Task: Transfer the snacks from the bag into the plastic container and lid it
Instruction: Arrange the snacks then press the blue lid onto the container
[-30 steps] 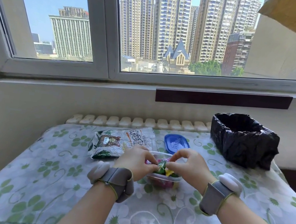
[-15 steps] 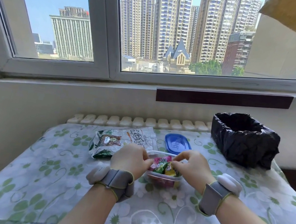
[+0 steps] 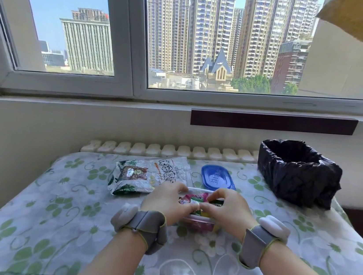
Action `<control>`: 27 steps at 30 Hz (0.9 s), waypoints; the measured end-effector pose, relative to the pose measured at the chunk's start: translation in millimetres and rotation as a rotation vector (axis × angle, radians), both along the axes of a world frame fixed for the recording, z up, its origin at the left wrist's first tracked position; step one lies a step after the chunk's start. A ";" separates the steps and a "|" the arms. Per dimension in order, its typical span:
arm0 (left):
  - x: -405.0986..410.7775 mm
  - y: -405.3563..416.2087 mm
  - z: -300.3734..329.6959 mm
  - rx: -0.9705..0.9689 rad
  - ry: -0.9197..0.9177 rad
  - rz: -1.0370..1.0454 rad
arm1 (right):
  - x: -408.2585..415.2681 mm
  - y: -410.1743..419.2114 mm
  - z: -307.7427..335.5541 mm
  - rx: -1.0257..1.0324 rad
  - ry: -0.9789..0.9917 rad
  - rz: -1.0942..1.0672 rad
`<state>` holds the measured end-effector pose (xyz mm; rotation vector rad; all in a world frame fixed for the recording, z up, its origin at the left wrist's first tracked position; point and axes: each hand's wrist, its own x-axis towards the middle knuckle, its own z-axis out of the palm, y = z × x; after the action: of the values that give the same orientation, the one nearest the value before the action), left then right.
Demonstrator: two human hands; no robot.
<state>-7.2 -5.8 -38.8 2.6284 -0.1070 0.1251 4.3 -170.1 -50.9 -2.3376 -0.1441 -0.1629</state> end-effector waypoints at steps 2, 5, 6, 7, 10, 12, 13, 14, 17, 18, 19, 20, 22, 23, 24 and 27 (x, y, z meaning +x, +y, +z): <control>-0.2 0.1 -1.7 -0.005 -0.004 0.007 | 1.5 1.4 -2.1 0.027 0.012 0.006; -1.2 0.5 -2.7 -0.050 -0.053 -0.040 | 2.9 -0.9 -3.2 0.081 -0.008 -0.027; -1.1 0.8 -2.3 -0.061 -0.071 -0.076 | 3.6 -2.0 -2.9 0.106 -0.031 -0.032; -1.5 0.8 -1.3 -0.060 -0.080 -0.118 | 3.3 -2.7 -1.6 0.124 -0.052 -0.030; -1.1 0.0 -2.9 -0.047 -0.066 -0.198 | 3.6 -2.6 -1.4 0.120 -0.049 0.012; -0.5 -1.2 -5.7 -0.054 -0.064 -0.206 | 4.9 -1.5 -3.6 0.056 -0.016 0.040; -0.5 -1.6 -6.9 -0.063 -0.059 -0.200 | 5.5 -1.0 -4.8 0.045 -0.003 0.050; -0.1 -1.6 -8.0 -0.071 -0.055 -0.193 | 5.9 -0.9 -5.5 0.058 0.006 0.055; 0.0 -0.8 -8.7 -0.060 -0.052 -0.180 | 5.0 -2.6 -4.7 0.133 -0.028 0.008; 0.0 -0.3 -8.6 -0.053 -0.047 -0.175 | 4.9 -3.5 -4.4 0.164 -0.040 -0.017; -0.4 0.2 -8.7 -0.048 -0.043 -0.171 | 5.5 -4.7 -5.3 0.180 -0.051 -0.041; -0.9 0.7 -8.5 -0.042 -0.037 -0.169 | 6.5 -5.9 -6.3 0.175 -0.061 -0.062; -3.0 1.1 -8.2 -0.032 -0.017 -0.174 | 7.6 -8.2 -9.3 0.122 -0.063 -0.094; -4.3 1.6 -7.8 -0.031 -0.008 -0.176 | 7.8 -8.8 -10.3 0.091 -0.057 -0.107; -5.0 2.2 -7.4 -0.032 -0.001 -0.175 | 8.4 -9.0 -11.0 0.066 -0.051 -0.116; -7.4 2.6 -5.2 -0.031 -0.004 -0.171 | 8.3 -8.3 -9.0 0.021 -0.058 -0.118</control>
<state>-14.5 -3.3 -44.0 2.5746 -0.3273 0.0732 12.6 -178.3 -59.9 -2.3223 -0.0324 -0.2900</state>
